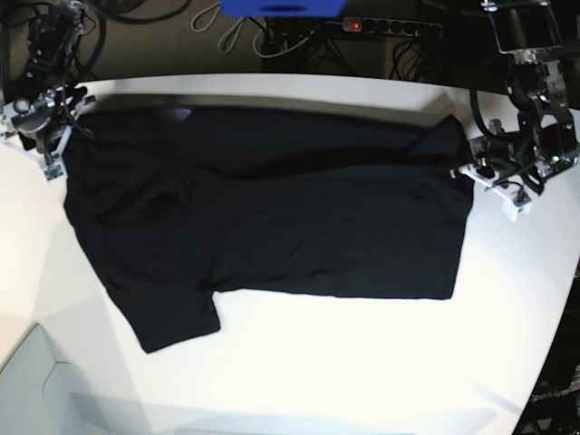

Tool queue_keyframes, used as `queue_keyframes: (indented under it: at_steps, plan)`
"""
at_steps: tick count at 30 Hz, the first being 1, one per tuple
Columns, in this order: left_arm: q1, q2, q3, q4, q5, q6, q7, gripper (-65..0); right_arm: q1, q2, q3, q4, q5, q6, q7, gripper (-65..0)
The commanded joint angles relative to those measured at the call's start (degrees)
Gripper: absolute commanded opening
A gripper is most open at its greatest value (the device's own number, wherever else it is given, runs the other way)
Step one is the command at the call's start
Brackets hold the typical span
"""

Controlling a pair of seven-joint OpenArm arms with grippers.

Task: Layout the t-shirt on the table in an organized manner, then fold the t-shirt properly
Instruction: 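Drag the folded edge outward with both grippers to straighten it, then release the left gripper and reposition it along the folded edge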

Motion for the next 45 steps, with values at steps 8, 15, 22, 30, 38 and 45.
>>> queue_keyframes:
  at_steps: [8, 15, 22, 30, 38, 45]
  plan:
    - [3.0, -1.3, -0.2, 0.8, 0.1, 0.3, -4.6, -64.9, -0.5, 0.3, 2.7, 0.5, -0.5, -0.5, 0.5, -65.0]
    - [5.3, -1.3, -0.3, 1.4, 0.1, 0.3, -4.6, -64.9, -0.6, 0.3, 2.5, 0.4, -0.5, -0.5, 0.8, -65.0]
    - [6.3, -1.3, -0.4, 0.7, 0.1, 0.3, -5.1, -64.9, -0.6, -0.6, 2.6, 0.4, -0.5, -0.5, 3.2, -65.0]
    - [6.0, -0.9, -0.5, 1.4, -0.5, 0.3, -5.2, -64.2, -0.5, -0.6, 2.7, 0.4, -0.5, -0.5, 3.0, -65.0]
    - [4.6, -0.6, -3.8, 1.4, -0.5, 0.3, -4.7, -41.7, -1.3, -0.6, 2.8, 0.7, -0.5, -0.5, 3.1, -41.3]
    - [4.3, 0.1, -9.5, 7.2, -0.6, 0.3, -4.6, -40.7, -1.0, -1.3, 5.7, 3.1, -0.5, -0.5, 3.2, -34.3]
